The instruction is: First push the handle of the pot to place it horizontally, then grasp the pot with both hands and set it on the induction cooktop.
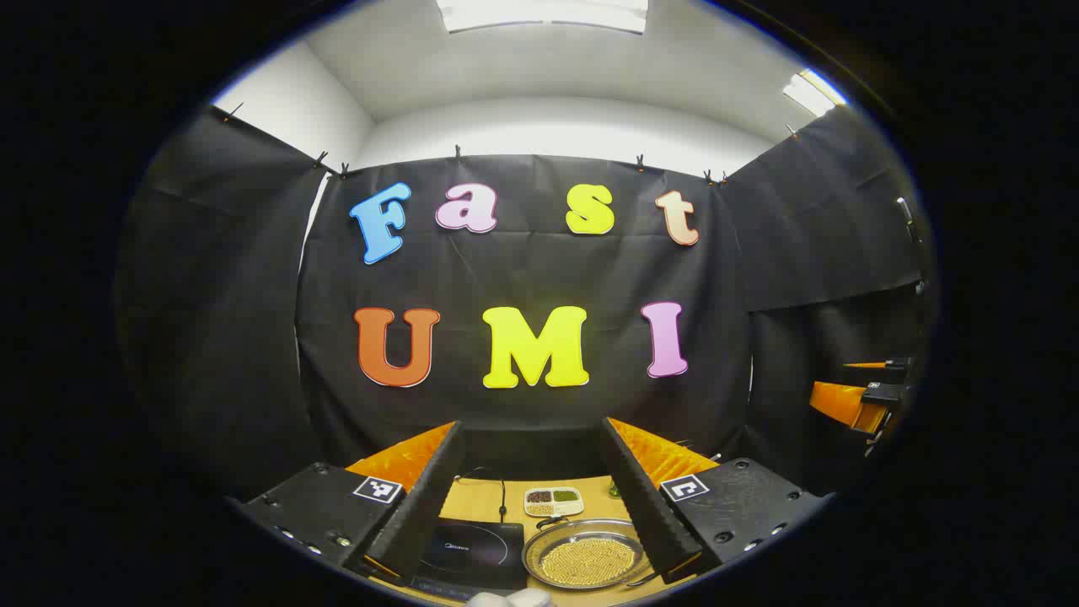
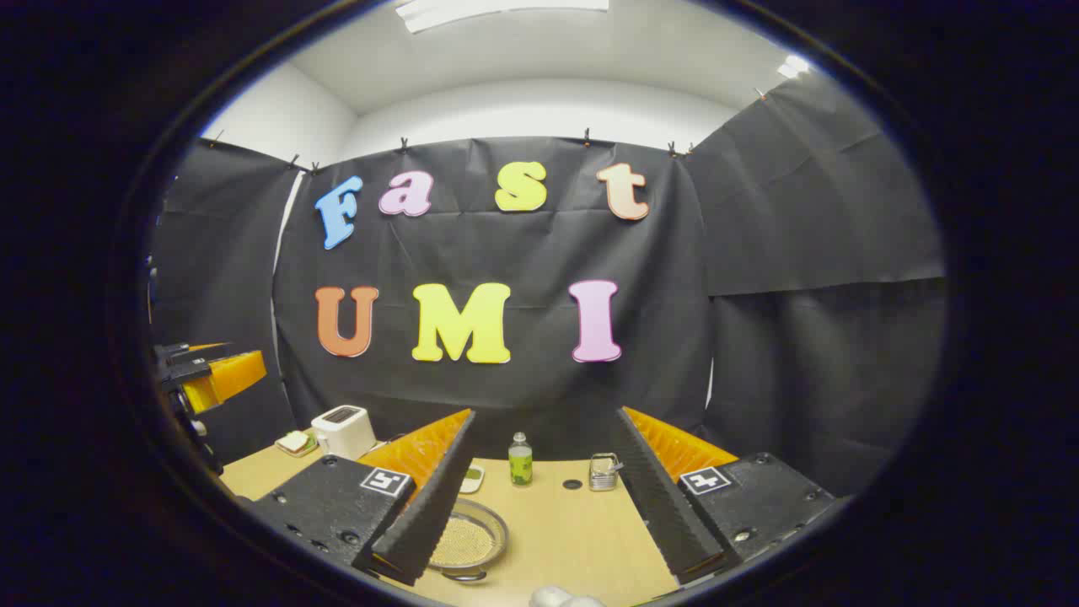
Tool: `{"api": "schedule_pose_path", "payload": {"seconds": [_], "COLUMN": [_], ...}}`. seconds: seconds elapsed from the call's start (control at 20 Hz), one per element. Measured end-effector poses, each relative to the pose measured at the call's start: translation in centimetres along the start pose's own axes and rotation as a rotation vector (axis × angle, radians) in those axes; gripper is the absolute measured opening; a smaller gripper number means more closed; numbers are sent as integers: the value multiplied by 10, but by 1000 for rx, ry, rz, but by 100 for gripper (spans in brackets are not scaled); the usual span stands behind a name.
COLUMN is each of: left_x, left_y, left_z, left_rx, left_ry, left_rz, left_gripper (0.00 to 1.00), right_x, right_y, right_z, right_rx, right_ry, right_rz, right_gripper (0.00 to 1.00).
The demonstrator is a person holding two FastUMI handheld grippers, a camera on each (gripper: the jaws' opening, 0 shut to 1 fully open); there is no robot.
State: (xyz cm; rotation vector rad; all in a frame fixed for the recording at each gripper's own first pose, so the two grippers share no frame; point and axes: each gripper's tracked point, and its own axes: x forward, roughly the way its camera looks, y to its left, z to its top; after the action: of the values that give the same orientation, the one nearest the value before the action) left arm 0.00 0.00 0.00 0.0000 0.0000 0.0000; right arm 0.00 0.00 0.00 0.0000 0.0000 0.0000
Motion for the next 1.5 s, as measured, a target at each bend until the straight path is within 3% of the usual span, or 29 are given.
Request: {"api": "schedule_pose_path", "payload": {"seconds": [0.9,0.95,1.05,1.1,1.15,1.2,1.25,1.3,1.4,1.5], "left_x": [3,2,1,-1,-3,-3,-4,-5,-7,-9], "left_y": [9,10,12,13,13,13,13,13,16,19], "left_z": [-2,0,-1,-1,-1,-2,-4,-7,-9,-10], "left_rx": [5,3,1,3,4,4,2,2,2,1], "left_ry": [-7,-11,-13,-13,-14,-10,-5,-1,6,6], "left_rz": [6,5,6,6,7,5,4,6,13,20], "left_gripper": [95,95,95,95,95,95,95,95,95,95], "right_x": [-1,-1,-3,-4,-5,-6,-7,-9,-11,-9], "right_y": [4,5,11,16,19,22,26,30,36,46], "right_z": [4,4,-1,-2,-3,-5,-8,-14,-21,-34], "right_rx": [-4,-3,-11,-15,-16,-15,-11,-9,0,-16], "right_ry": [-1,-2,17,23,29,41,55,76,112,139], "right_rz": [-12,-8,12,30,42,63,73,93,136,165], "right_gripper": [96,100,89,75,70,50,39,17,4,4]}}
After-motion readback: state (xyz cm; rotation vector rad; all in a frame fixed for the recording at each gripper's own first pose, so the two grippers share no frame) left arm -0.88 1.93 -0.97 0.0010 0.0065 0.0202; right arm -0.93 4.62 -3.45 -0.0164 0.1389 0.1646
